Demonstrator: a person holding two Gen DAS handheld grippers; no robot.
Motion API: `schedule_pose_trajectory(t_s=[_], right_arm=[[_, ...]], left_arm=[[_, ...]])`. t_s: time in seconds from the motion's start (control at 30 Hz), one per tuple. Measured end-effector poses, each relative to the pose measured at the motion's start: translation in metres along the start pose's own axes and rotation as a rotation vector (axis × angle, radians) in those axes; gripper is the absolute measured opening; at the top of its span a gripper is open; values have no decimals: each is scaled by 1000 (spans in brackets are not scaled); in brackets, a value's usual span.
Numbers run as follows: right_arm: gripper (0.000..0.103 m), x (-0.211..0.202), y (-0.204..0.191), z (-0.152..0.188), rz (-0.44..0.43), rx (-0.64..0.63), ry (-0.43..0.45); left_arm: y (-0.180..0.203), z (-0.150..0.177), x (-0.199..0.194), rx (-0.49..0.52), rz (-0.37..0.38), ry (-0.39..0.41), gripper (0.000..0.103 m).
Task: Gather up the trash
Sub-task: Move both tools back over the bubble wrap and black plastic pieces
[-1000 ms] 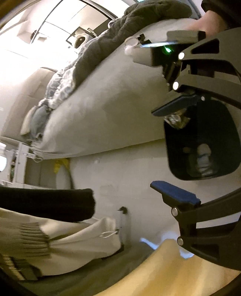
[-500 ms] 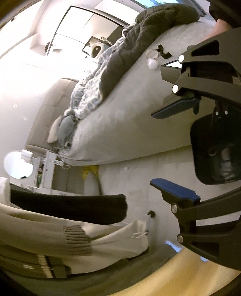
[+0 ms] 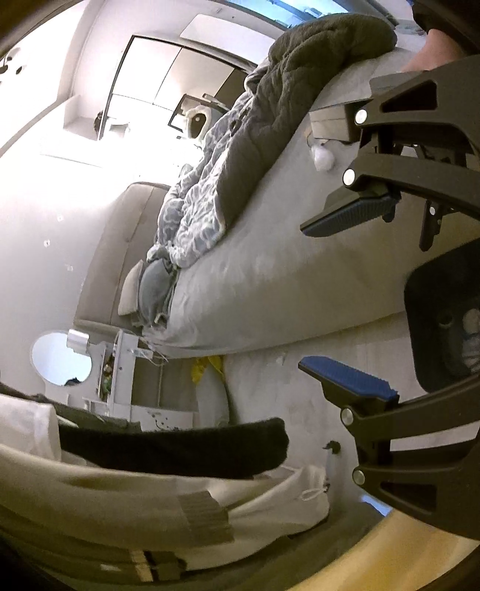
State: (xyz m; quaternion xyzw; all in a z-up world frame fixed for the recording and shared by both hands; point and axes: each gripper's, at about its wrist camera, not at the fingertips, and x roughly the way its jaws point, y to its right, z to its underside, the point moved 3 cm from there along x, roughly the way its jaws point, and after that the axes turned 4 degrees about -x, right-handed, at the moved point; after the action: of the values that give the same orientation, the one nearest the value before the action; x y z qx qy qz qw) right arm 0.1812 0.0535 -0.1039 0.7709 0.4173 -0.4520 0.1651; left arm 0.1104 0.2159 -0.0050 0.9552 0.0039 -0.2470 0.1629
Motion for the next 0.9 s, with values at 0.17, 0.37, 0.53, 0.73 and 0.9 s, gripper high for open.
schedule_pose_trajectory(t_s=[0.17,0.37,0.53,0.73,0.9], right_arm=[[66,-22,17,4,40,10,46],[67,-47,46,11,93,43,90],[69,-60,64,19,124,72,108],[72,-74,78,25,153,72,132],[76,-86,96,35,179,80,157]], left_arm=[[22,4,10,23,28,-15,72],[41,8,22,38,52,-35,73],[57,12,30,46,77,-49,76],[80,17,41,70,102,-66,79],[92,19,55,101,119,-89,81]])
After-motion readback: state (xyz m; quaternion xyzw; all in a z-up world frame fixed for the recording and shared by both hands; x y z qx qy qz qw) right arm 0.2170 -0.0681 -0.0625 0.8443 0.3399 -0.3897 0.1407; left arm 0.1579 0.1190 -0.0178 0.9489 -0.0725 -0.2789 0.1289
